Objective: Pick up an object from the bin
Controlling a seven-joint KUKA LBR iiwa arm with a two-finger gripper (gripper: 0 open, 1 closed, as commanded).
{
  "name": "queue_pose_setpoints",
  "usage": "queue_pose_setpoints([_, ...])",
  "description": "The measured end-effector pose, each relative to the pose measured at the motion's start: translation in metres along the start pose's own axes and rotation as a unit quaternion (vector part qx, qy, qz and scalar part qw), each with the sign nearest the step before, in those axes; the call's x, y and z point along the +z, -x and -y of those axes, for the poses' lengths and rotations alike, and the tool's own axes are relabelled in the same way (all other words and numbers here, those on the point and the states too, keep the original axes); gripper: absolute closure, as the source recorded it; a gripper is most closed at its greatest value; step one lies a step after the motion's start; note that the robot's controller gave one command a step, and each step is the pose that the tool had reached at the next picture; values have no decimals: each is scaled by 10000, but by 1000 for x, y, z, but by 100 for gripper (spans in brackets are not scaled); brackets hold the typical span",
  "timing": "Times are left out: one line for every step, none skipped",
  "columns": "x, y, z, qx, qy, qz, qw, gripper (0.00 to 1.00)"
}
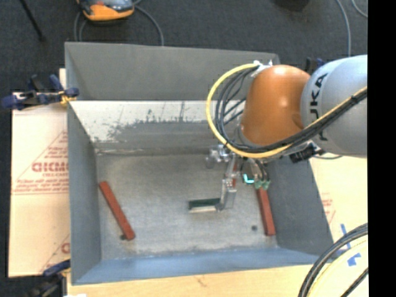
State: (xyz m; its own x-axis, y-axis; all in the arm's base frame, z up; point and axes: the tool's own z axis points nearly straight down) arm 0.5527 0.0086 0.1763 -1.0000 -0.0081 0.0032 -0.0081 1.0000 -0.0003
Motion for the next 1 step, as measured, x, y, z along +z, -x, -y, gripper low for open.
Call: queue_pose_setpoints([-4, 2, 0, 1, 1, 36, 10000, 0])
